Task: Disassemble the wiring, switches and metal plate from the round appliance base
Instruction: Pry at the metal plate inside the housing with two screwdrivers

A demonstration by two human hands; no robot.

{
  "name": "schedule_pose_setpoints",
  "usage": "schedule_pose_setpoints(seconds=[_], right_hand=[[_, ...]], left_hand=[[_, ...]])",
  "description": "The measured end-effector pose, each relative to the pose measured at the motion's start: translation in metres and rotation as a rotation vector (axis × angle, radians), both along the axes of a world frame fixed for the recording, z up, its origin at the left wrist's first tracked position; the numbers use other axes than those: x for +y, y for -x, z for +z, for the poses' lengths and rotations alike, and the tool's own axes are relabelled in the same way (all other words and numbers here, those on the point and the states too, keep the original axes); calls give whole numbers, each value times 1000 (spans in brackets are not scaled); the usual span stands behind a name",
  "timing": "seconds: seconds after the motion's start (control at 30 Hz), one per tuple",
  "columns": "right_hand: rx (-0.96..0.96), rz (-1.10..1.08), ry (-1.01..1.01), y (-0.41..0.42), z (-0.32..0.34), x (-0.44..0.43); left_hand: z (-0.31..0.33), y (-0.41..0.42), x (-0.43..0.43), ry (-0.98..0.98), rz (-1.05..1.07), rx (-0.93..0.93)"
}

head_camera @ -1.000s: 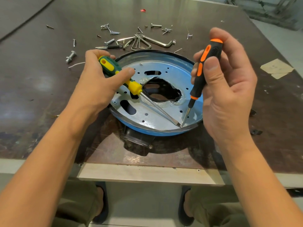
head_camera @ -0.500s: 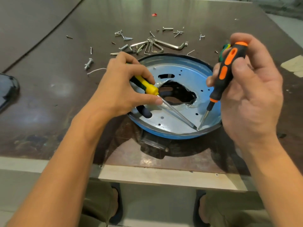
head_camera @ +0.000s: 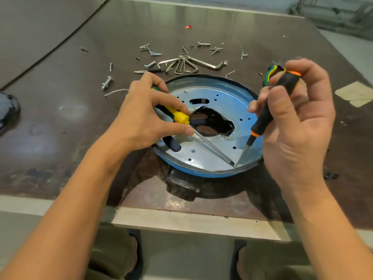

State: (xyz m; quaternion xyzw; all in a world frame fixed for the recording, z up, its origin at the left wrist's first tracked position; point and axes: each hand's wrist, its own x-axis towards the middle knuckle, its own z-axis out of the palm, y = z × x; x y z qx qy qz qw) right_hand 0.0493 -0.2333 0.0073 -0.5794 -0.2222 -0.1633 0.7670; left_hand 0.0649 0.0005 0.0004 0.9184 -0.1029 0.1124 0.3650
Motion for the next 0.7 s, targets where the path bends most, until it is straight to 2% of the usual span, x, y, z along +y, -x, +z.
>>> schedule_pose_setpoints(seconds=[0.27, 0.43, 0.7], right_hand=[[124, 34, -81, -2, 0, -3], [75, -38, -32, -1, 2, 0], [134, -34, -79, -3, 0, -1]], left_hand=[[-2, -1, 0, 18, -6, 10], [-4, 0, 0, 24, 1, 4], [-4, 0, 0, 31, 0, 7]])
